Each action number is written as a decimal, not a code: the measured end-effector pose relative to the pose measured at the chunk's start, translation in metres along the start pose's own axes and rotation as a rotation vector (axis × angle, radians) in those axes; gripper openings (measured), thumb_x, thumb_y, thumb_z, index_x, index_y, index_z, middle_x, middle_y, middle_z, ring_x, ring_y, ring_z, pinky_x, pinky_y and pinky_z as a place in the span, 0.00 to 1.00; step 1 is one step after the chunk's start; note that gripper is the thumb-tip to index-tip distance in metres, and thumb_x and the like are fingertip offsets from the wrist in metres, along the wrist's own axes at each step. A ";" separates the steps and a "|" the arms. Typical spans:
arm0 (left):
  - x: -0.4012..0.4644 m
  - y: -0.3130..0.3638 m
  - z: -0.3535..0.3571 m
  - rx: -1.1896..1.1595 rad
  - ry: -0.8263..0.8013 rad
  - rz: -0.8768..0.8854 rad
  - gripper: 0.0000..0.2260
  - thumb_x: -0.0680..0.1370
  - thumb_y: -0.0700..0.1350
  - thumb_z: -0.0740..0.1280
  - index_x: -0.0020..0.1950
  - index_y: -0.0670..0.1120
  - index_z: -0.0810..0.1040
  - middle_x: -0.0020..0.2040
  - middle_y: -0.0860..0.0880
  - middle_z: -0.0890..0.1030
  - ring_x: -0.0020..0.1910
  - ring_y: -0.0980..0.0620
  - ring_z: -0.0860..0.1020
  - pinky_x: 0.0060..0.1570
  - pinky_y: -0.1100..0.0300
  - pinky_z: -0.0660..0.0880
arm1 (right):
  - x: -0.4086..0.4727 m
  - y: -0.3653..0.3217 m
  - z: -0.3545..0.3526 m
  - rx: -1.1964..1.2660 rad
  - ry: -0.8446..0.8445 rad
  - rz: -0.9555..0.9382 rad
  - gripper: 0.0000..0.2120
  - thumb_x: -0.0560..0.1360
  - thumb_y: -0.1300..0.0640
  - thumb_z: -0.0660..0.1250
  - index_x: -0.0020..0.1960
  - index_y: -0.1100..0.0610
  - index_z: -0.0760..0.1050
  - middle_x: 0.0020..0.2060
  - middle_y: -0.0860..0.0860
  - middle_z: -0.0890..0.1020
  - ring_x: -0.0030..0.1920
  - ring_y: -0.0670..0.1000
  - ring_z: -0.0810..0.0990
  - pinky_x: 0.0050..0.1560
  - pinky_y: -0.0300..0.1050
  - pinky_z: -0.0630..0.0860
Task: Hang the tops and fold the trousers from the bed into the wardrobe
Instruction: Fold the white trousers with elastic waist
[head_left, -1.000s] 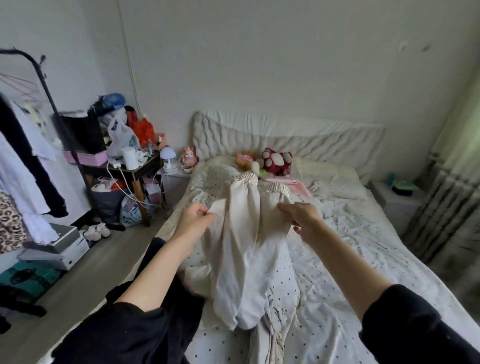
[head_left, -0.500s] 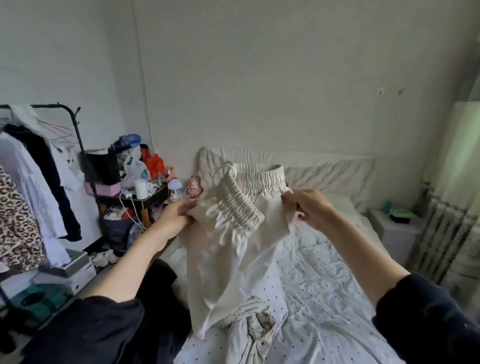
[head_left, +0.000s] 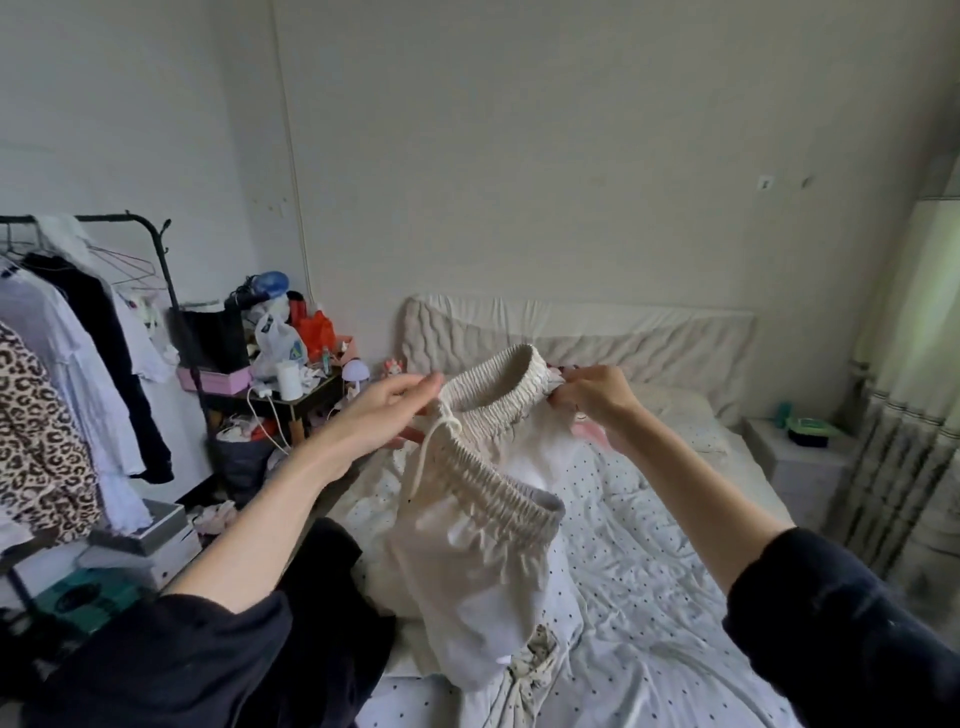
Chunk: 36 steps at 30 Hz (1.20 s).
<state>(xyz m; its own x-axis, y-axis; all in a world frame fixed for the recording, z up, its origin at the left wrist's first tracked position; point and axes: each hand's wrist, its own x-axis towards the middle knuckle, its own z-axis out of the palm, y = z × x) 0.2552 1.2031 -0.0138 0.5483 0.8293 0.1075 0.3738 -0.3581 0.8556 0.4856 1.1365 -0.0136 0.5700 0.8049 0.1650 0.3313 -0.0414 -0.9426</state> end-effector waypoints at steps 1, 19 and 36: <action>0.000 0.008 0.010 0.088 -0.049 0.022 0.30 0.75 0.64 0.58 0.73 0.52 0.62 0.65 0.59 0.66 0.64 0.57 0.66 0.69 0.50 0.62 | -0.001 -0.001 0.006 -0.026 -0.030 -0.026 0.09 0.67 0.73 0.66 0.40 0.63 0.81 0.30 0.50 0.76 0.33 0.47 0.73 0.31 0.33 0.71; 0.037 0.004 0.067 -0.486 0.052 -0.248 0.09 0.78 0.34 0.60 0.57 0.35 0.73 0.47 0.39 0.80 0.40 0.47 0.80 0.31 0.61 0.80 | -0.068 0.074 -0.002 -0.160 -0.485 0.055 0.33 0.69 0.38 0.68 0.68 0.52 0.65 0.60 0.40 0.68 0.60 0.43 0.67 0.60 0.39 0.65; 0.044 -0.028 0.044 0.446 -0.102 0.160 0.20 0.75 0.33 0.58 0.61 0.49 0.77 0.58 0.47 0.79 0.56 0.46 0.77 0.47 0.60 0.70 | -0.014 0.050 -0.050 -0.867 0.183 -0.225 0.06 0.73 0.61 0.64 0.39 0.55 0.77 0.34 0.53 0.77 0.36 0.55 0.75 0.34 0.41 0.65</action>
<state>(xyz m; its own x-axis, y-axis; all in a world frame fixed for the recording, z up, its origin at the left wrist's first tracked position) 0.3018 1.2305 -0.0553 0.6872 0.7107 0.1504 0.5509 -0.6448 0.5298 0.5322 1.0938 -0.0484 0.5094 0.7446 0.4313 0.8556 -0.3847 -0.3463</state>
